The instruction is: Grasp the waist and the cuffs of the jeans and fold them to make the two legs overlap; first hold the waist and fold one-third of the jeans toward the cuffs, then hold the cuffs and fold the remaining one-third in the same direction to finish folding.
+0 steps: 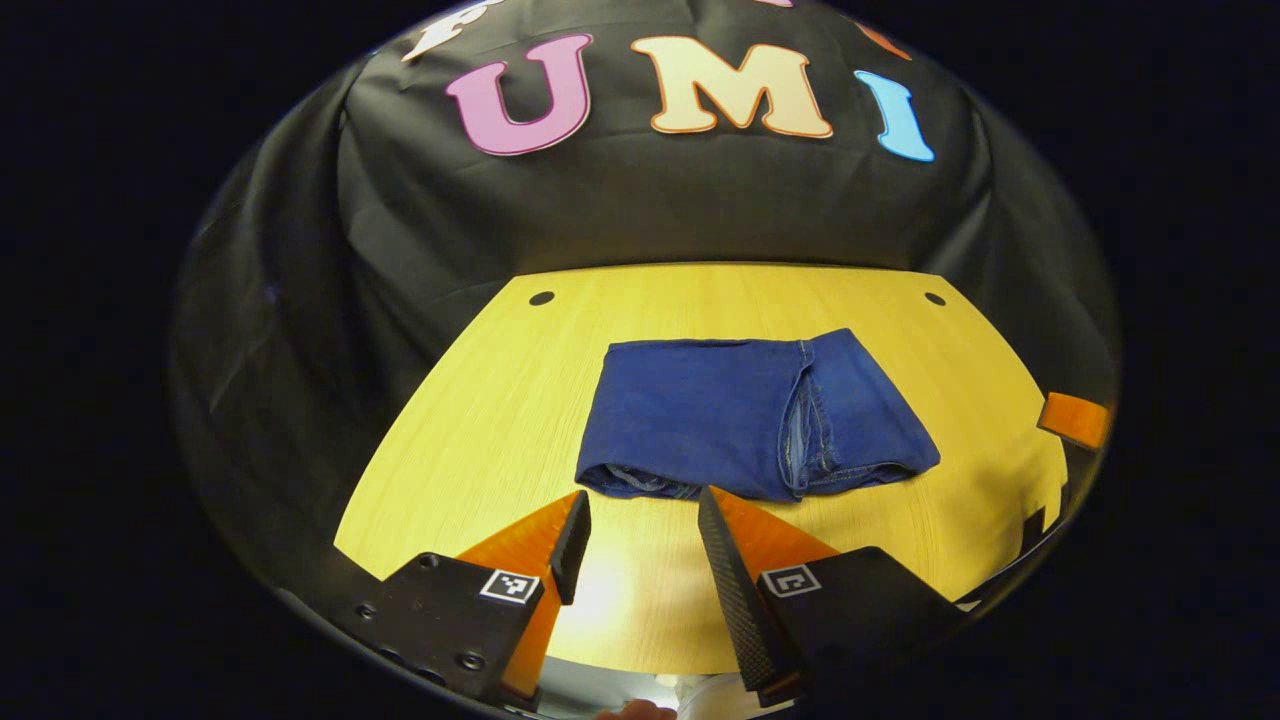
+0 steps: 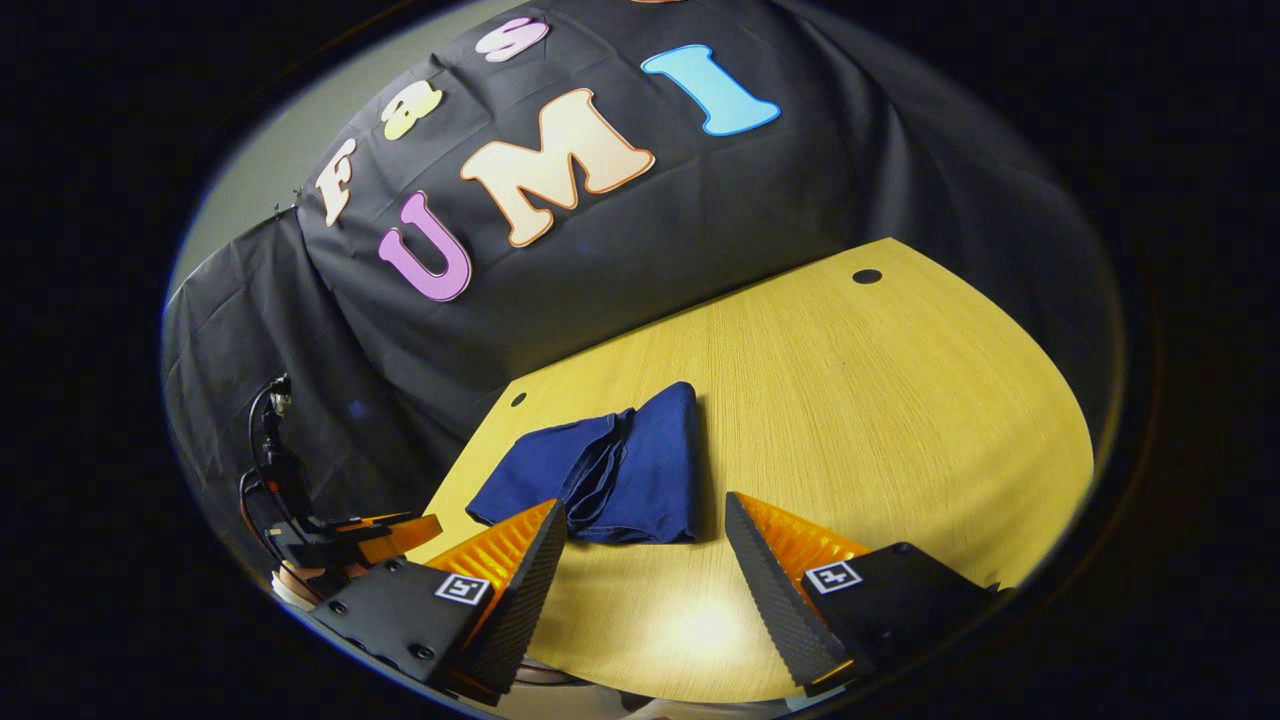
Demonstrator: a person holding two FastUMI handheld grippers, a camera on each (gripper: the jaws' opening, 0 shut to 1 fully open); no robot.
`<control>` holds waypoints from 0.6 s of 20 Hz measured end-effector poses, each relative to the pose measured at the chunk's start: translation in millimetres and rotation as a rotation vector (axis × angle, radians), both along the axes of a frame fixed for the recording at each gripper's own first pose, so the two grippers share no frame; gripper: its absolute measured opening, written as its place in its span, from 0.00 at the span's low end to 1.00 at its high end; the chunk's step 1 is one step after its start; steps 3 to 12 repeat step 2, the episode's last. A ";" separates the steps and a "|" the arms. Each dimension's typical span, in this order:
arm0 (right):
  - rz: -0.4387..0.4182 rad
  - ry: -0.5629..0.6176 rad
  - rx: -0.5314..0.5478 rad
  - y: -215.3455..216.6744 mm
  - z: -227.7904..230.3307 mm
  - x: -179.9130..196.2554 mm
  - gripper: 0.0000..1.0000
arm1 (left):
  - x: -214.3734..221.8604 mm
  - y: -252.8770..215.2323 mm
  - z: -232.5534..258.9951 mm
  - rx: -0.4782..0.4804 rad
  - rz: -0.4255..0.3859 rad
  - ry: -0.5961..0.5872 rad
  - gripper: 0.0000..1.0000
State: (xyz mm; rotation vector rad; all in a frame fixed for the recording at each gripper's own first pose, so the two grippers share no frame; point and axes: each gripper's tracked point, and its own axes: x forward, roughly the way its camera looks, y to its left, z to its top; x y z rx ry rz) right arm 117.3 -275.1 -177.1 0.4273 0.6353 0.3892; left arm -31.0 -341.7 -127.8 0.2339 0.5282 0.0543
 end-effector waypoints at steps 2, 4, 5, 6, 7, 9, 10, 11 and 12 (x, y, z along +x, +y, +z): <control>-0.002 -0.005 -0.002 -1.8 3.7 -1.5 0.98 | 2.2 0.5 -1.1 -0.007 0.006 0.001 0.67; -0.002 -0.005 -0.002 -1.8 3.7 -1.5 0.98 | 2.2 0.5 -1.1 -0.007 0.006 0.001 0.67; -0.002 -0.005 -0.002 -1.8 3.7 -1.5 0.98 | 2.2 0.5 -1.1 -0.007 0.006 0.001 0.67; -0.002 -0.005 -0.002 -1.8 3.7 -1.5 0.98 | 2.2 0.5 -1.1 -0.007 0.006 0.001 0.67; -0.002 -0.005 -0.002 -1.8 3.7 -1.5 0.98 | 2.2 0.5 -1.1 -0.007 0.006 0.001 0.67; -0.002 -0.005 -0.002 -1.8 3.7 -1.5 0.98 | 2.2 0.5 -1.1 -0.007 0.006 0.001 0.67; -0.002 -0.005 -0.002 -1.8 3.7 -1.5 0.98 | 2.2 0.5 -1.1 -0.007 0.006 0.001 0.67; -0.002 -0.005 -0.002 -1.8 3.7 -1.5 0.98 | 2.2 0.5 -1.1 -0.007 0.006 0.001 0.67; -0.002 -0.005 -0.002 -1.8 3.7 -1.5 0.98 | 2.2 0.5 -1.1 -0.007 0.006 0.001 0.67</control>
